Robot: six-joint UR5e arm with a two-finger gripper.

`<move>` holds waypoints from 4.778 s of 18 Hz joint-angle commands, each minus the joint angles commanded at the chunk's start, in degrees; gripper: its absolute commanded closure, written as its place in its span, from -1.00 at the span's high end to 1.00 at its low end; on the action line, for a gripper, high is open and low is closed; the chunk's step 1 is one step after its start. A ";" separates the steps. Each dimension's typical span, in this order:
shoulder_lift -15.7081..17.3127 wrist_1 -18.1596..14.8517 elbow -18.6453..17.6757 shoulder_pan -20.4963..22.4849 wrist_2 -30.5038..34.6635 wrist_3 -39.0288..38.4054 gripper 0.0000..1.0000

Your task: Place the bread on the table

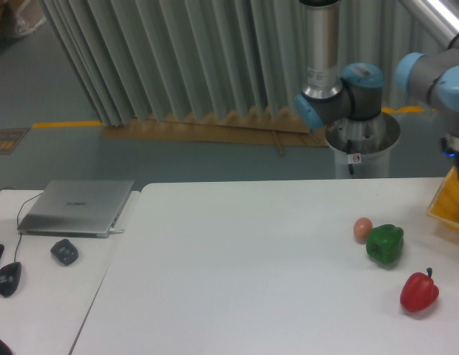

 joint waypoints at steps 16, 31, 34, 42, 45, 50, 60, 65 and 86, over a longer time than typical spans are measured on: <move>-8.88 2.11 -0.08 1.50 -0.27 4.67 1.00; -10.02 6.07 -1.40 1.33 0.43 5.38 1.00; -10.20 5.89 -0.79 0.80 1.65 5.38 0.61; -10.02 4.04 1.41 -0.70 4.30 5.20 -0.62; -9.85 4.04 1.06 -0.69 4.04 5.11 -0.58; -10.11 4.22 1.15 -0.69 4.22 5.20 1.00; -9.49 4.83 -0.52 -2.36 3.86 4.23 1.00; -8.88 8.17 -2.37 -2.36 4.04 3.97 1.00; -10.55 10.02 -0.78 -3.16 9.22 3.36 -0.70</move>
